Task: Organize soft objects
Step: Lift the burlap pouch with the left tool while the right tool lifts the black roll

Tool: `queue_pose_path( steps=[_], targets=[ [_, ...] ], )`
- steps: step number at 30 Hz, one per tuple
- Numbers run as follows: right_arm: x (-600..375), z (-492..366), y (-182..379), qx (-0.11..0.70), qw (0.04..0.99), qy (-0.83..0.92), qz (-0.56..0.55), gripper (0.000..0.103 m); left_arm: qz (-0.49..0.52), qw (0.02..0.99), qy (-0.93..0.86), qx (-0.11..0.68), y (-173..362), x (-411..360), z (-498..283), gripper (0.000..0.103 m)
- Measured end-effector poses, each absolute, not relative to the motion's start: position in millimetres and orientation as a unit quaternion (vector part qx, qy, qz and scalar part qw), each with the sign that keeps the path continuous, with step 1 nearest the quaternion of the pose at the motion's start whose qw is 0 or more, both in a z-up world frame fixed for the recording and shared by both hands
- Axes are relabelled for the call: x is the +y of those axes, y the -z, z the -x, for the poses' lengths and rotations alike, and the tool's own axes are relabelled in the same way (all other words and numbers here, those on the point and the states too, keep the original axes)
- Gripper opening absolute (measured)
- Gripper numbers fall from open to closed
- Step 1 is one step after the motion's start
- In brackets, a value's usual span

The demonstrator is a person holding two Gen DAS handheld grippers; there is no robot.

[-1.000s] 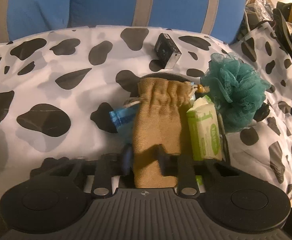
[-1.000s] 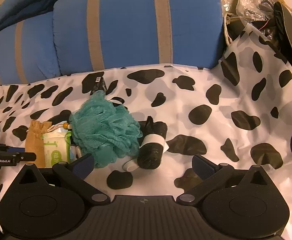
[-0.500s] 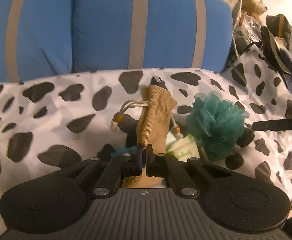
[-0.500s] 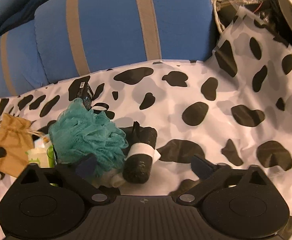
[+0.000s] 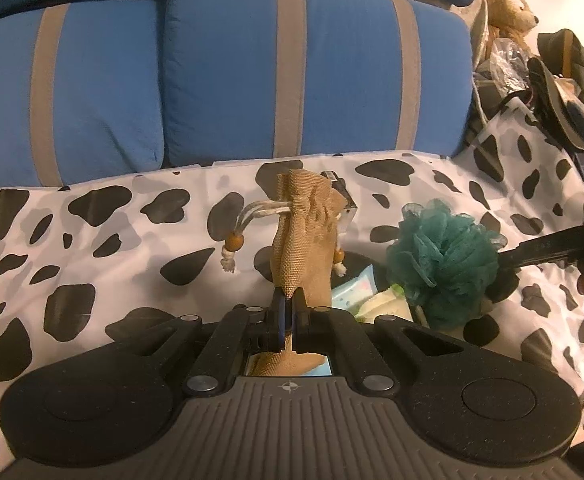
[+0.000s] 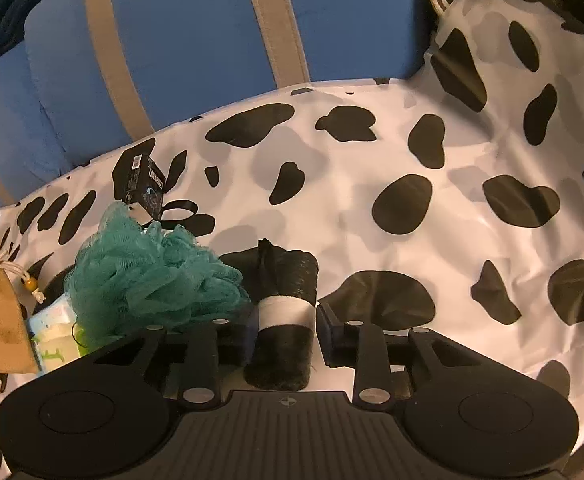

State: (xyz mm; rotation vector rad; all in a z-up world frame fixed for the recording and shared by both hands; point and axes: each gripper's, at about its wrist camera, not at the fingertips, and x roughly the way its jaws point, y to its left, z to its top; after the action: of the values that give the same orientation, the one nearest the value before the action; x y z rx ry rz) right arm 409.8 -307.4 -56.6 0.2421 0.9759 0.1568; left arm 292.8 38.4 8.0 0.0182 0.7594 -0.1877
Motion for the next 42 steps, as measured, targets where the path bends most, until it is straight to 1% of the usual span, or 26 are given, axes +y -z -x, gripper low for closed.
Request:
queue_pose_path(
  steps=[7,10,11,12,13,14,15,16,17,18,22,26,31,42],
  targets=[
    [-311.0,-416.4,65.9,0.47,0.869,-0.076,-0.135,0.033,-0.001,0.924,0.098,0.37,-8.4,36.5,-292.6,0.003],
    [-313.5,-418.7,71.4,0.474,0.864,-0.08,-0.151,0.036,0.001,0.923,0.098,0.372,-7.2,35.6,-293.3,0.003],
    [-314.5,-420.0,73.9,0.478,0.86,-0.084,-0.159,0.039,0.002,0.923,0.098,0.372,-7.2,35.7,-293.7,0.003],
    [-315.0,-421.3,76.4,0.482,0.857,-0.084,-0.164,0.047,0.004,0.923,0.099,0.372,-7.0,35.4,-294.1,0.003],
    [-315.5,-422.0,78.9,0.484,0.855,-0.082,-0.166,0.05,0.004,0.923,0.098,0.373,-6.8,35.1,-294.2,0.003],
    [-316.2,-422.6,81.5,0.484,0.855,-0.081,-0.169,0.051,0.003,0.923,0.098,0.373,-6.5,34.6,-294.2,0.003],
    [-316.7,-422.9,83.0,0.484,0.854,-0.081,-0.173,0.051,0.001,0.923,0.098,0.373,-6.0,34.1,-294.2,0.003],
    [-317.3,-422.6,84.3,0.485,0.852,-0.082,-0.179,0.048,-0.001,0.923,0.099,0.373,-5.5,33.6,-294.2,0.003],
    [-317.0,-422.4,85.0,0.486,0.851,-0.087,-0.182,0.039,-0.002,0.922,0.1,0.373,-4.9,33.9,-294.3,0.003],
    [-315.2,-421.2,84.5,0.485,0.852,-0.089,-0.177,0.038,-0.003,0.922,0.1,0.374,-4.5,33.9,-294.3,0.003],
    [-302.2,-415.9,73.5,0.473,0.871,-0.073,-0.112,0.037,-0.001,0.923,0.1,0.372,-6.3,35.2,-292.4,0.003],
    [-299.4,-407.9,56.7,0.449,0.888,-0.061,-0.075,0.037,0.004,0.925,0.099,0.368,-10.6,37.1,-288.5,0.003],
    [-304.3,-390.7,35.6,0.422,0.903,-0.053,-0.06,0.037,0.008,0.929,0.094,0.359,-16.3,37.9,-279.2,0.003],
    [-316.8,-332.1,2.1,0.398,0.91,-0.073,-0.09,0.037,0.019,0.934,0.09,0.345,-28.2,31.6,-249.9,0.003]
  ],
)
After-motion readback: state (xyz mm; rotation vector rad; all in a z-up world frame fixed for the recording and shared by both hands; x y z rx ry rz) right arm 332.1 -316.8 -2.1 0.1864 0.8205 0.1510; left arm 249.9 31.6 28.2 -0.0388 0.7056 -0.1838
